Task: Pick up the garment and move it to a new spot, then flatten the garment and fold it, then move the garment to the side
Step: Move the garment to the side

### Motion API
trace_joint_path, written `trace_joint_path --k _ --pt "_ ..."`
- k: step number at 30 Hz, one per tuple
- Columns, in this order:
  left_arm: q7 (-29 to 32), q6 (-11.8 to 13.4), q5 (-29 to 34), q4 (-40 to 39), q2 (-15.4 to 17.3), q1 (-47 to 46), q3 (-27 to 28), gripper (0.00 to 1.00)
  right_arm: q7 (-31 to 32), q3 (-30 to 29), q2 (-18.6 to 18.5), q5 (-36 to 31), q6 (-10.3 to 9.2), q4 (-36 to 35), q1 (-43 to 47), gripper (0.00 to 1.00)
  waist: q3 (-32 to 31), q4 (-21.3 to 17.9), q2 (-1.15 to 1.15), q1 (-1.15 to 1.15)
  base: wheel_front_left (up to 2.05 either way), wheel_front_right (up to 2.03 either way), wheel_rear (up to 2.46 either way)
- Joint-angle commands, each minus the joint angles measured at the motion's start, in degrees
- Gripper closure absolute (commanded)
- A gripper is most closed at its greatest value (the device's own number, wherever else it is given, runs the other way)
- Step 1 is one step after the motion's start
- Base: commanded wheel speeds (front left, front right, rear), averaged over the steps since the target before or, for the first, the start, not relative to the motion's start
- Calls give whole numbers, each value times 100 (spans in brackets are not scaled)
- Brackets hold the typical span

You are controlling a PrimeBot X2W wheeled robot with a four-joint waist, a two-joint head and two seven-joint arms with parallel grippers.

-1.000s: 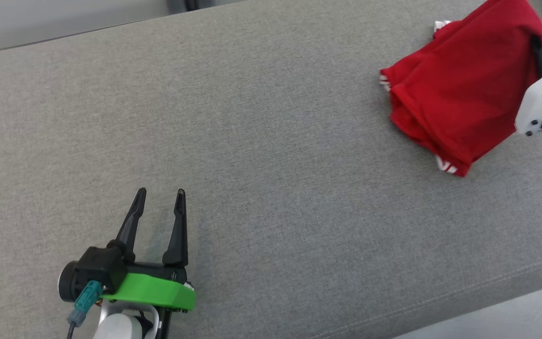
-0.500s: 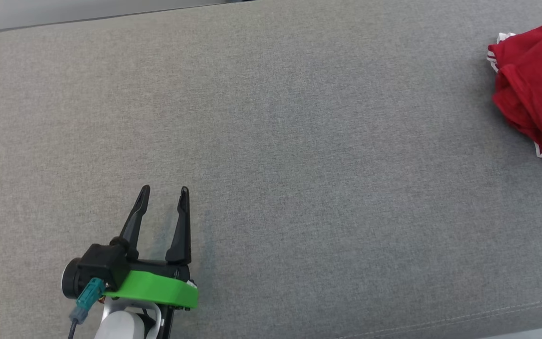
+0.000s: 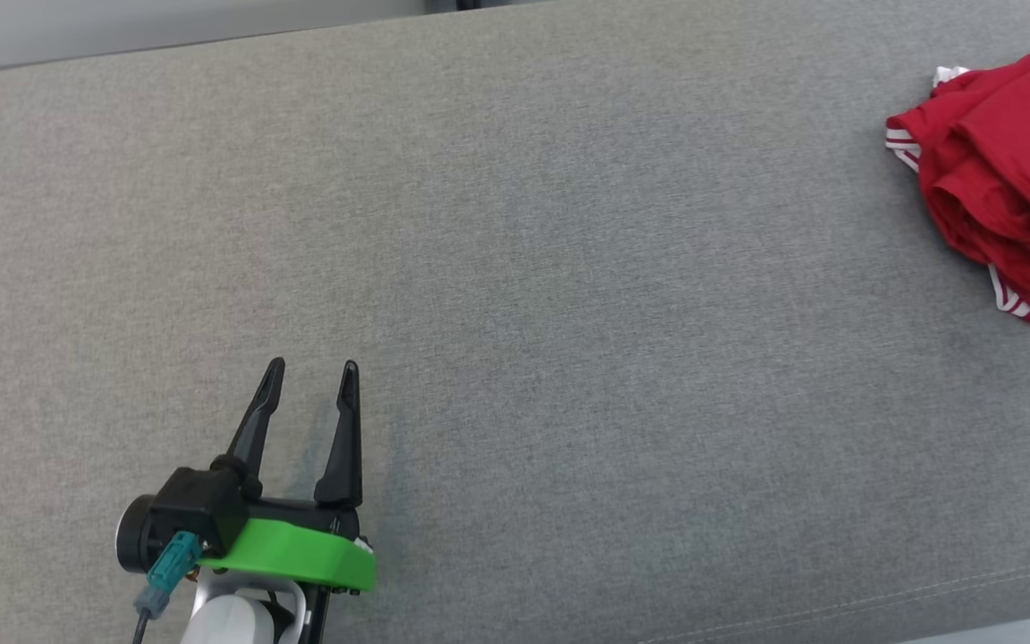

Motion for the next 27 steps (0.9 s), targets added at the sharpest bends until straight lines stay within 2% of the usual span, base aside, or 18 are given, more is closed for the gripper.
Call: trace_joint_path --k 1,8,15,19,27 --pt "2 20 28 11 10 81 10 0 -141 59 51 -39 -10 50 -93 0 -102 -102 0 0 0 0 0" --pt "2 24 -76 -2 11 0 119 0 -732 636 359 38 -11 217 -238 0 -428 -263 0 0 0 0 0" --pt "2 223 -274 39 12 -172 412 0 -972 1620 851 409 -10 120 -39 0 -879 -293 0 0 0 0 0" --pt "2 347 -463 100 12 -72 568 0 -993 2195 1188 759 -10 -355 297 0 -1080 -305 0 0 0 0 0" --pt "2 537 -640 237 15 365 716 0 -995 2938 1693 1742 -10 -1817 1835 0 -1378 -107 0 0 0 0 0"
